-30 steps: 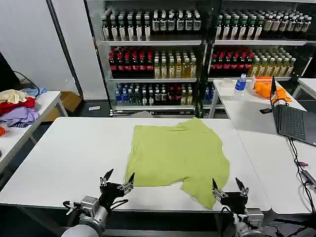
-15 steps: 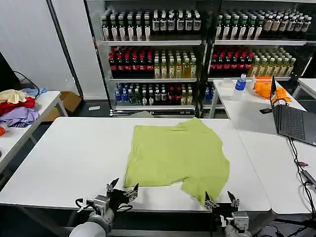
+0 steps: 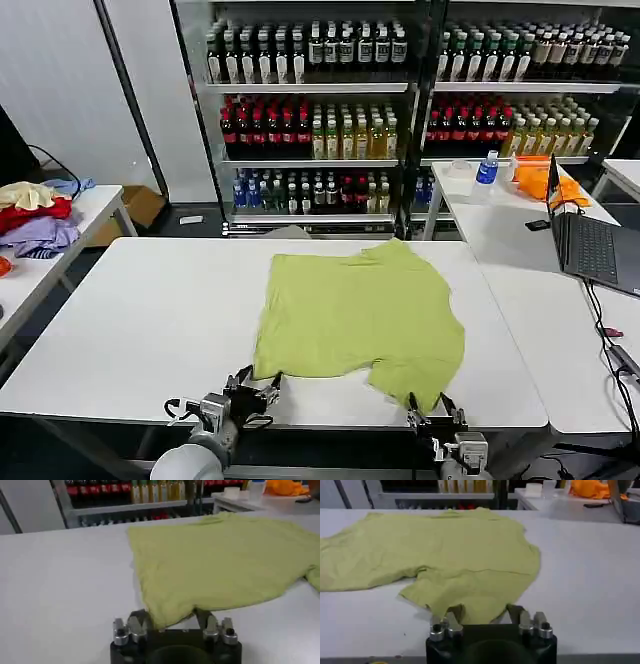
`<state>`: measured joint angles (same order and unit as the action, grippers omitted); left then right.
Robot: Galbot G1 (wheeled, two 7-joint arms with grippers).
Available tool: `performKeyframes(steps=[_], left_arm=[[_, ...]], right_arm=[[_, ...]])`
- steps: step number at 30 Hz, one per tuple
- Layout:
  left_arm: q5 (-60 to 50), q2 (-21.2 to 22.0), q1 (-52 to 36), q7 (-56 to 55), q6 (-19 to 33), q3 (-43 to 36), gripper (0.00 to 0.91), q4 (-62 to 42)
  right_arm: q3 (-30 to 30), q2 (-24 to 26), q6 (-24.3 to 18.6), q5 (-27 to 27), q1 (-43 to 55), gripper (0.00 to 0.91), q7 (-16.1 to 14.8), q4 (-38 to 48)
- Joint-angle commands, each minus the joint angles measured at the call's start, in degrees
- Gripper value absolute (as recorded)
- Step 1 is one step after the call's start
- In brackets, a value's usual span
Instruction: Fold and organize the clothes.
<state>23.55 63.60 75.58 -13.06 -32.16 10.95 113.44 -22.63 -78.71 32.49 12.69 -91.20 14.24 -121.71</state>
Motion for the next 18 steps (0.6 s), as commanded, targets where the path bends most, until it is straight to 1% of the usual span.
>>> performKeyframes(steps=[1, 10, 18], left_arm=[[0.24, 0.21, -0.17, -0.06, -0.85, -0.47, 0.02, -1.21], [0.37, -0.1, 1.42, 1.28, -0.84, 0.15, 0.02, 1.01], [1.39, -1.95, 4.31, 2.04, -0.45, 2.63, 0.02, 4.63]], right_arm=[[0.56, -0.14, 0.6, 0.22, -0.08, 0.0, 0.17, 0.55], [-0.43, 0.66, 0.44, 0.67, -1.4, 0.0, -0.37, -1.63], [-3.08, 2.0, -0.35, 0.24, -5.51, 0.0, -1.39, -8.26]])
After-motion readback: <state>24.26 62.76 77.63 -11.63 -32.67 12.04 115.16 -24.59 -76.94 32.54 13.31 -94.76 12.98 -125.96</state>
